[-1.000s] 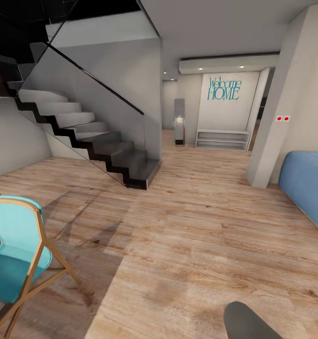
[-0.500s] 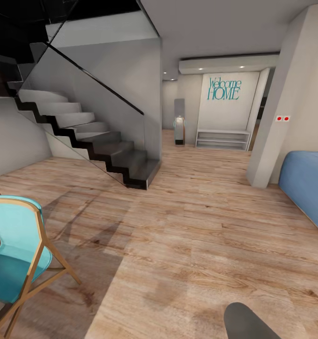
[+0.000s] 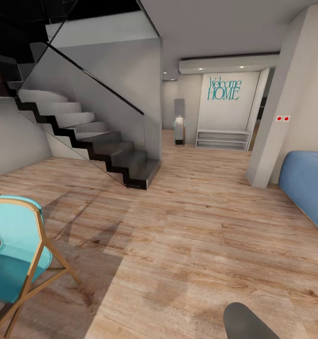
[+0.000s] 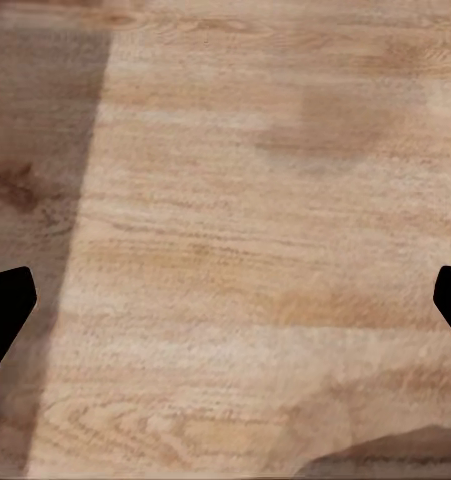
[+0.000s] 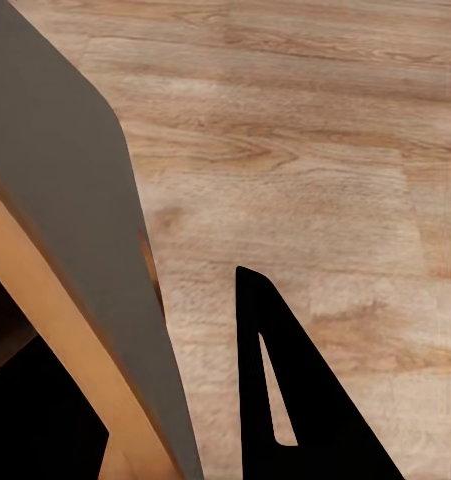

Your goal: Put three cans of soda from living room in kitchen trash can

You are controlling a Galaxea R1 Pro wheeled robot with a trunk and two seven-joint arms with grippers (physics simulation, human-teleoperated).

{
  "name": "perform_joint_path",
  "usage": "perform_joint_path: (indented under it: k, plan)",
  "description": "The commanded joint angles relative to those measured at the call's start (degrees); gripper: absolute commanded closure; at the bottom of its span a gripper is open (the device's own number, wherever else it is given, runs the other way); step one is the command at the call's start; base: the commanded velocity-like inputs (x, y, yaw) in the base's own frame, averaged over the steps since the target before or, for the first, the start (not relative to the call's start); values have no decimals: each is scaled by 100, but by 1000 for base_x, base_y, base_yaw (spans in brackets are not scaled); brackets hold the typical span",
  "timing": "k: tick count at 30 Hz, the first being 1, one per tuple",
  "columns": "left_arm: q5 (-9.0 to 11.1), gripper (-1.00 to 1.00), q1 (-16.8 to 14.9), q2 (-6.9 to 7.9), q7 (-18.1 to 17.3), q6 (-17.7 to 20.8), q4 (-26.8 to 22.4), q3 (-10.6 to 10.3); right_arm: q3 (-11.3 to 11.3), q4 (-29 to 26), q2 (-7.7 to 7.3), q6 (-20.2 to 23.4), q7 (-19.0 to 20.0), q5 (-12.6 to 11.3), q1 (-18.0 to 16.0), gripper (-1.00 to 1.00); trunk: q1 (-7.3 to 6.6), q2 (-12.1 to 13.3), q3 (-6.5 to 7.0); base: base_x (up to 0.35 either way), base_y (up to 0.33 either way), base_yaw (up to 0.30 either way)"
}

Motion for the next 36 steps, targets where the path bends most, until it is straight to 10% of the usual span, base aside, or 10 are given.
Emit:
perform_joint_path:
  k: [1, 9, 36]
  plan:
    - [25, -100, -3, 6, 67, -146, 5, -30, -79, -2, 4, -15, 60, -30, -7, 100, -1, -3, -5, 0, 0, 0]
    - [-36, -100, 82, 18, 978, -1271, 58, 48, -69, -1, 56, -18, 61, -22, -7, 100, -1, -3, -5, 0, 0, 0]
    - [-70, -100, 164, -1, 1053, -1360, 454, -2, -77, -11, 105, -1, 50, -80, -7, 100, -1, -3, -5, 0, 0, -10]
